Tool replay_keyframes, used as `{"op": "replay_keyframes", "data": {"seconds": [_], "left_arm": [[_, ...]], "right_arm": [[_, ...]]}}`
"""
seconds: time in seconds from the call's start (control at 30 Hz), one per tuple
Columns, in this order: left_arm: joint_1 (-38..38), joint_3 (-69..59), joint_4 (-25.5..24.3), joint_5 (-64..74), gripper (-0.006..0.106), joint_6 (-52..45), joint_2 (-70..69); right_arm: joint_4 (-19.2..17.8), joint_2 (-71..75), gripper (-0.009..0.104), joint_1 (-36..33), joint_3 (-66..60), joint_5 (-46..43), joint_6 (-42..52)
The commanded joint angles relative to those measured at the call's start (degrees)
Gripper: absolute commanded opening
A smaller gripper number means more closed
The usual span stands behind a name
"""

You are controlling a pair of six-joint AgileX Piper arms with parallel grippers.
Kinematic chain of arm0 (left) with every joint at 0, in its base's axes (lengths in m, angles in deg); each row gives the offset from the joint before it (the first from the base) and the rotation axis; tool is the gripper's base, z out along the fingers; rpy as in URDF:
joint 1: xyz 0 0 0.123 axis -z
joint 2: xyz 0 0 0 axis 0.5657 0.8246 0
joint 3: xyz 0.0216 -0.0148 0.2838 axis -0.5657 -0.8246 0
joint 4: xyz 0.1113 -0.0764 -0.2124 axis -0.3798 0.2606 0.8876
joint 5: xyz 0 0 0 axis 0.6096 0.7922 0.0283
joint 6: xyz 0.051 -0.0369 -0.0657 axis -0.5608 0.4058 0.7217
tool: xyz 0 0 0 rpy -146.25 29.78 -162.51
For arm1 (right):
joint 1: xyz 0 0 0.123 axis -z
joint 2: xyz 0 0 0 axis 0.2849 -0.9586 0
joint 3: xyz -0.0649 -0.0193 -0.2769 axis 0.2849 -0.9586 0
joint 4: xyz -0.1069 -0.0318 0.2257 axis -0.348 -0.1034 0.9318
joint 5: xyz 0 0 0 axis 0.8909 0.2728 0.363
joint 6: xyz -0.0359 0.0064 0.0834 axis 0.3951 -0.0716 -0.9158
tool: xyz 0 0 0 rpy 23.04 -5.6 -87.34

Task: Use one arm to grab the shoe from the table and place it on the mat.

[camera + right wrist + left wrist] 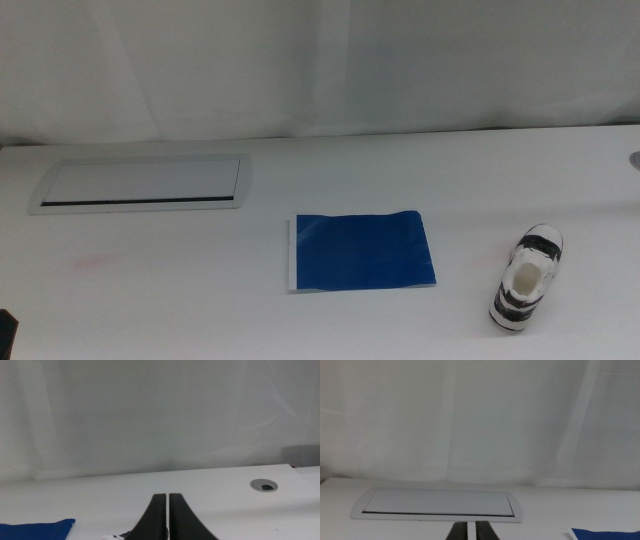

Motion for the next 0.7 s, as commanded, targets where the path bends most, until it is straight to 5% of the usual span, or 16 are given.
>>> {"op": "replay_keyframes", "data": {"seconds": [0.0,0.1,0.17,0.37,0.57,0.67], "left_arm": [[-0.1,-2.3,0.4,-0.8,-0.003,0.1,-2.3],[-0.1,-2.3,0.4,-0.8,-0.003,0.1,-2.3],[-0.1,-2.3,0.4,-0.8,-0.003,0.1,-2.3],[-0.1,-2.3,0.4,-0.8,-0.003,0.1,-2.3],[-0.1,-2.3,0.4,-0.8,-0.003,0.1,-2.3],[-0.1,-2.3,0.4,-0.8,-0.003,0.1,-2.3]], "right_arm": [[-0.1,2.0,-0.003,0.0,-2.4,-0.7,0.0],[1.7,2.0,0.006,0.0,-2.4,-1.8,-0.5],[5.5,2.0,0.022,0.0,-2.4,-2.2,-1.7],[7.8,2.0,0.103,0.0,-2.4,-1.9,-1.3],[8.4,2.0,0.103,0.0,-2.4,-3.1,-1.5],[13.2,2.0,0.103,0.0,-2.4,-5.8,-1.7]]}}
